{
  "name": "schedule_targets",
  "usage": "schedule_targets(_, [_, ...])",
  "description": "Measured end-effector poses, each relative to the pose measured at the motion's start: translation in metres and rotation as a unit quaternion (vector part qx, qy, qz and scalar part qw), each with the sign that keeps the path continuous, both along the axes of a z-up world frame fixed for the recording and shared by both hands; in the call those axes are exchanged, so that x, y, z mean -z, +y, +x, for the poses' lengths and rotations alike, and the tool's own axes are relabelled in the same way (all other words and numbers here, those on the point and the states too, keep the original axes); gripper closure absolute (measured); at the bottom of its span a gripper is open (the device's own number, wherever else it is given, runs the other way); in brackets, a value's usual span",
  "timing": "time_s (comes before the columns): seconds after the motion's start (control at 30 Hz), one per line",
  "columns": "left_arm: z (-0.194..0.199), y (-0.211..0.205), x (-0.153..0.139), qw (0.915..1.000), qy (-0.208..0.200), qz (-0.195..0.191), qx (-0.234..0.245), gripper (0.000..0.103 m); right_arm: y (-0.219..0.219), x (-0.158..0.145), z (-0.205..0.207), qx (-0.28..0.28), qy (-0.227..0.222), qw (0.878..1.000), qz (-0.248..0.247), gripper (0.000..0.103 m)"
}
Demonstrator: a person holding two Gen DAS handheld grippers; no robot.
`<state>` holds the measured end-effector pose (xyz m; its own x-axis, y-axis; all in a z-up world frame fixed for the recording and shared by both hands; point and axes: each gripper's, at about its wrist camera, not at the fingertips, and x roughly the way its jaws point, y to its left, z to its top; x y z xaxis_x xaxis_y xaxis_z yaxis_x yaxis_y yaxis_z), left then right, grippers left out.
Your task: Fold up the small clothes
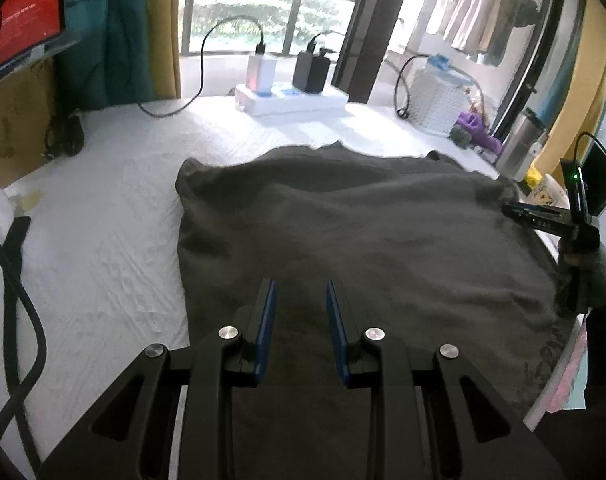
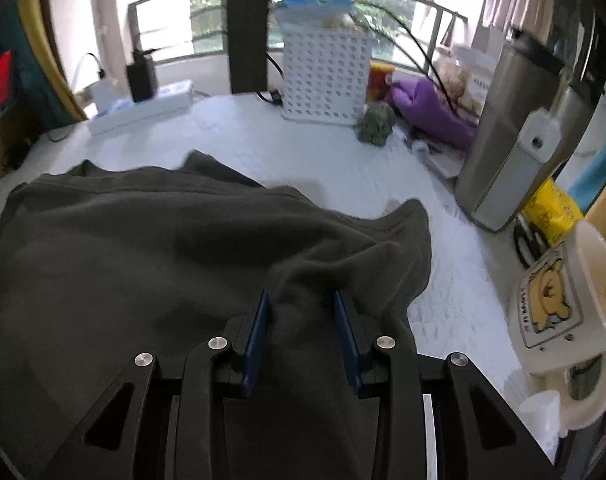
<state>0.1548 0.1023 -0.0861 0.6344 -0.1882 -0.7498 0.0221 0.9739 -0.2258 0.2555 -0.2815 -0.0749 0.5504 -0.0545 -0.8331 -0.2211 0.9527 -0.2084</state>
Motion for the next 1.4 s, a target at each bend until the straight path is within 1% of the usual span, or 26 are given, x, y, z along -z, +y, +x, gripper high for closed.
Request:
schedule_targets(0.1, [0.007,-0.003,0.012,0.9994,0.032,0.004,0.012,0.078,-0.007,0.001,0.010,0.012,-0.003,1.000,0.015,0.068])
schedule_targets(0.2, [0.008,-0.004,0.020,0.9990,0.043,0.005,0.013,0.078,-0.010,0.001,0.020,0.018,-0.001,1.000,0.023,0.068])
schedule_targets(0.3, [0.009,-0.002,0.019,0.9989,0.045,0.003,0.014,0.078,-0.015,-0.004,0.026,0.030,-0.002,0.999,0.036,0.067])
schedule_targets(0.43, [0.013,0.004,0.013,0.9992,0.038,0.013,0.005,0.078,-0.018,-0.016,0.028,0.039,-0.023,0.998,0.036,0.067])
schedule_targets(0.53, [0.020,0.009,0.009,0.9994,0.029,0.019,0.000,0.078,-0.023,-0.022,0.032,0.046,-0.028,0.998,0.042,0.067])
schedule_targets(0.67, [0.034,0.010,0.006,0.9995,0.021,0.025,0.002,0.078,-0.013,-0.027,0.034,0.024,-0.031,0.997,0.063,0.067])
schedule_targets(0.73, [0.042,0.010,0.007,0.9995,0.021,0.024,0.004,0.078,-0.002,-0.021,0.037,0.011,-0.028,0.998,0.050,0.067])
schedule_targets(0.87, [0.056,0.009,0.012,0.9994,0.025,0.023,0.006,0.078,0.001,0.003,0.054,0.019,0.000,0.999,0.041,0.068])
schedule_targets(1.0, [0.070,0.009,0.019,0.9988,0.034,0.034,0.007,0.077,0.001,0.008,0.064,0.027,-0.004,0.999,0.047,0.067])
schedule_targets(1.1, [0.080,0.010,0.023,0.9987,0.034,0.037,0.005,0.066,0.004,0.009,0.070,0.028,-0.004,0.999,0.039,0.065])
schedule_targets(1.2, [0.083,0.011,0.022,0.9988,0.033,0.035,0.005,0.064,0.005,0.008,0.070,0.033,-0.002,0.999,0.037,0.065])
schedule_targets(1.4, [0.087,0.014,0.015,0.9995,0.017,0.025,0.006,0.064,0.006,-0.005,0.045,0.020,-0.010,0.999,0.036,0.065])
